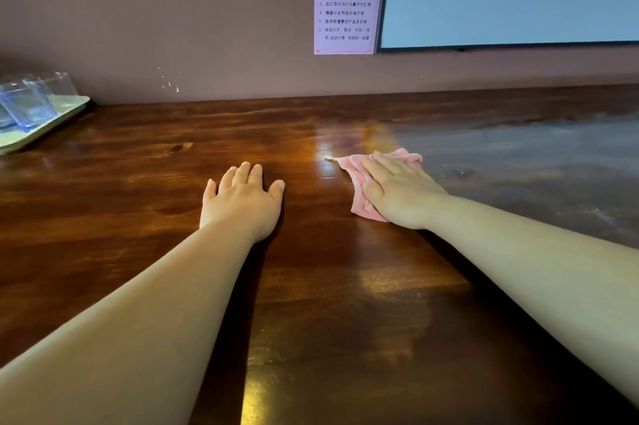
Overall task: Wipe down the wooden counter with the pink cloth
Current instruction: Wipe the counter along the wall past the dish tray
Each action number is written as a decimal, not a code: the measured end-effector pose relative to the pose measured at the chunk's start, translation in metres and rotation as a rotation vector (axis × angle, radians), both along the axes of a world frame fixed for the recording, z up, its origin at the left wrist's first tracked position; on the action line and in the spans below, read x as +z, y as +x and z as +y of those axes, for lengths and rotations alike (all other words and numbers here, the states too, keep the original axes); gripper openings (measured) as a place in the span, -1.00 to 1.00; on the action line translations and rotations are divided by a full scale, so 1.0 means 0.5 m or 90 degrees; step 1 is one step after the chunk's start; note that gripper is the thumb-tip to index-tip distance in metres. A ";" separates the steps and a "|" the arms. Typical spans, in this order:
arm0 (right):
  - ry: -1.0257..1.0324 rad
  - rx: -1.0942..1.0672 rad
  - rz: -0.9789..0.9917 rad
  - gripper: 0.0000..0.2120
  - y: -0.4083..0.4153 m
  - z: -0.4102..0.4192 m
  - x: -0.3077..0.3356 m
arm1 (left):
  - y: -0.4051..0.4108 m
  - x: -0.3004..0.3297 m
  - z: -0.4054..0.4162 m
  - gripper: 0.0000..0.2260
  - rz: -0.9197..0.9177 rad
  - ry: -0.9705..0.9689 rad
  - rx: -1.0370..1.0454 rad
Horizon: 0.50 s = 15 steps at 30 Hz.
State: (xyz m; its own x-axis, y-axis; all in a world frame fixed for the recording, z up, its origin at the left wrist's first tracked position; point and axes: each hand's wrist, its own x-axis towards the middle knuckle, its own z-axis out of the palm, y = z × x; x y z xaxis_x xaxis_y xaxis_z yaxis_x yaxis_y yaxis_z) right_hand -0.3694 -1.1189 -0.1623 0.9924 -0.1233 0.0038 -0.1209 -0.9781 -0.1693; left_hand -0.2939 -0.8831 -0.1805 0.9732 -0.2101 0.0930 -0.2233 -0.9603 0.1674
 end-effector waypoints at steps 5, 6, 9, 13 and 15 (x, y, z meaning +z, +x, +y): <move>-0.030 -0.050 -0.008 -0.54 0.042 0.001 0.025 | -0.005 0.008 -0.001 -0.40 0.011 -0.003 -0.006; -0.029 -0.052 -0.004 -0.53 0.042 0.004 0.026 | -0.007 0.010 -0.001 -0.41 0.011 -0.005 -0.006; -0.029 -0.023 0.011 -0.51 0.011 0.008 0.009 | -0.009 0.009 -0.001 -0.41 0.016 -0.006 -0.005; -0.001 0.004 0.007 -0.49 -0.001 -0.002 0.005 | -0.011 0.008 0.000 -0.41 0.014 -0.004 0.002; -0.020 -0.029 0.001 -0.50 0.021 -0.002 0.014 | -0.012 0.010 -0.001 -0.41 0.018 -0.002 -0.002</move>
State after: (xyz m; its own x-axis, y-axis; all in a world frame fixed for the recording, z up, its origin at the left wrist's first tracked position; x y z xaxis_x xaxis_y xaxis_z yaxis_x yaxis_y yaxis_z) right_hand -0.3587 -1.1199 -0.1551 0.9858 -0.1677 0.0063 -0.1652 -0.9764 -0.1388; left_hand -0.3000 -0.8834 -0.1755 0.9746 -0.2135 0.0670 -0.2222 -0.9588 0.1772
